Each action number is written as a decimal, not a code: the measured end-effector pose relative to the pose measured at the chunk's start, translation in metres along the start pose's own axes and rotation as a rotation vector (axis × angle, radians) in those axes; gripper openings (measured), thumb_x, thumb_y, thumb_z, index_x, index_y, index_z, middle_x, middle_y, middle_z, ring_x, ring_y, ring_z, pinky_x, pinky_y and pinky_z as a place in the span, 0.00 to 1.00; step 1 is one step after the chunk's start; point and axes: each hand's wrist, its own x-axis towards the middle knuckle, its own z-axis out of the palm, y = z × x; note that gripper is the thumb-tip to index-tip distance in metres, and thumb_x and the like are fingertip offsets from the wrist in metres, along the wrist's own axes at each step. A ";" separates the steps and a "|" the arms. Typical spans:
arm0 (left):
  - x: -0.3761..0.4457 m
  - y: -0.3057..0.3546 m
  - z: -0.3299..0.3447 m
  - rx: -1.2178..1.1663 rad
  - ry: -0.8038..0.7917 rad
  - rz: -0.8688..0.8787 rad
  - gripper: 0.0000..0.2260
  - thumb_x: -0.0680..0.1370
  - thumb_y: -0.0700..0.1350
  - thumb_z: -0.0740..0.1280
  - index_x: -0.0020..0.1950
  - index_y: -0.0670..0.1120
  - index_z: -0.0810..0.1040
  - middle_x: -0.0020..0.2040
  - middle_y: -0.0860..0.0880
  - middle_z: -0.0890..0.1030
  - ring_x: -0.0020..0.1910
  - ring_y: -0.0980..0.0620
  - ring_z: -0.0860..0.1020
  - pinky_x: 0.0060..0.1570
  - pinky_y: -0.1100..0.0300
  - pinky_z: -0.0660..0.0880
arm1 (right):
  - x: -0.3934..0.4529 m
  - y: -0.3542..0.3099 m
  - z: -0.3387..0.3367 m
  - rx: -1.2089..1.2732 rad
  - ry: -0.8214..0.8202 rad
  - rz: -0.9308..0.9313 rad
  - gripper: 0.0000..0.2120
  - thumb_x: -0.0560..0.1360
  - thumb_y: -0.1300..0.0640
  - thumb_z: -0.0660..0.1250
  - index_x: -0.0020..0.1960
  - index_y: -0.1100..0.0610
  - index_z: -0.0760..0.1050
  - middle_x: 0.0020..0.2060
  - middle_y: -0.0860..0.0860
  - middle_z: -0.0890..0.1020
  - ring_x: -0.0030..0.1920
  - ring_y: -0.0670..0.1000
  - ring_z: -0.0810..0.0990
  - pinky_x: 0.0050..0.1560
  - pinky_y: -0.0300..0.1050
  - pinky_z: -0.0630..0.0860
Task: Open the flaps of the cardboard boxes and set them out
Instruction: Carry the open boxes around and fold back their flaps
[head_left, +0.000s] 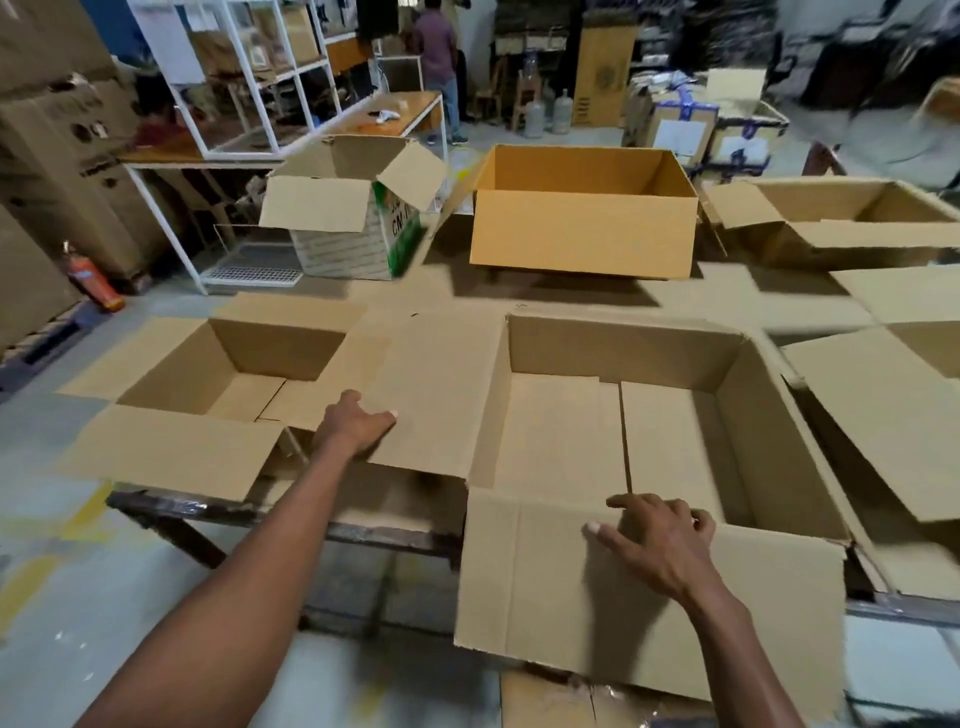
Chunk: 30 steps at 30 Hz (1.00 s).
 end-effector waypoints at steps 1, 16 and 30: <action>0.005 -0.002 -0.009 -0.006 0.020 0.012 0.36 0.74 0.61 0.72 0.76 0.47 0.66 0.72 0.42 0.73 0.69 0.39 0.73 0.66 0.48 0.72 | 0.000 -0.005 0.001 0.000 0.011 0.017 0.36 0.67 0.21 0.49 0.66 0.38 0.72 0.64 0.43 0.77 0.67 0.52 0.69 0.66 0.54 0.54; 0.009 0.043 -0.077 0.161 0.137 0.350 0.24 0.74 0.44 0.71 0.69 0.45 0.73 0.58 0.41 0.79 0.56 0.38 0.77 0.54 0.46 0.76 | -0.007 -0.072 0.014 0.151 0.021 0.028 0.23 0.77 0.33 0.60 0.63 0.44 0.78 0.53 0.45 0.84 0.58 0.49 0.77 0.60 0.49 0.59; 0.001 0.065 -0.068 0.171 0.136 0.411 0.23 0.78 0.52 0.70 0.71 0.48 0.73 0.67 0.40 0.78 0.62 0.34 0.76 0.59 0.43 0.75 | 0.006 0.066 -0.057 0.691 0.612 0.327 0.08 0.79 0.59 0.67 0.56 0.54 0.82 0.46 0.50 0.84 0.47 0.48 0.82 0.48 0.36 0.73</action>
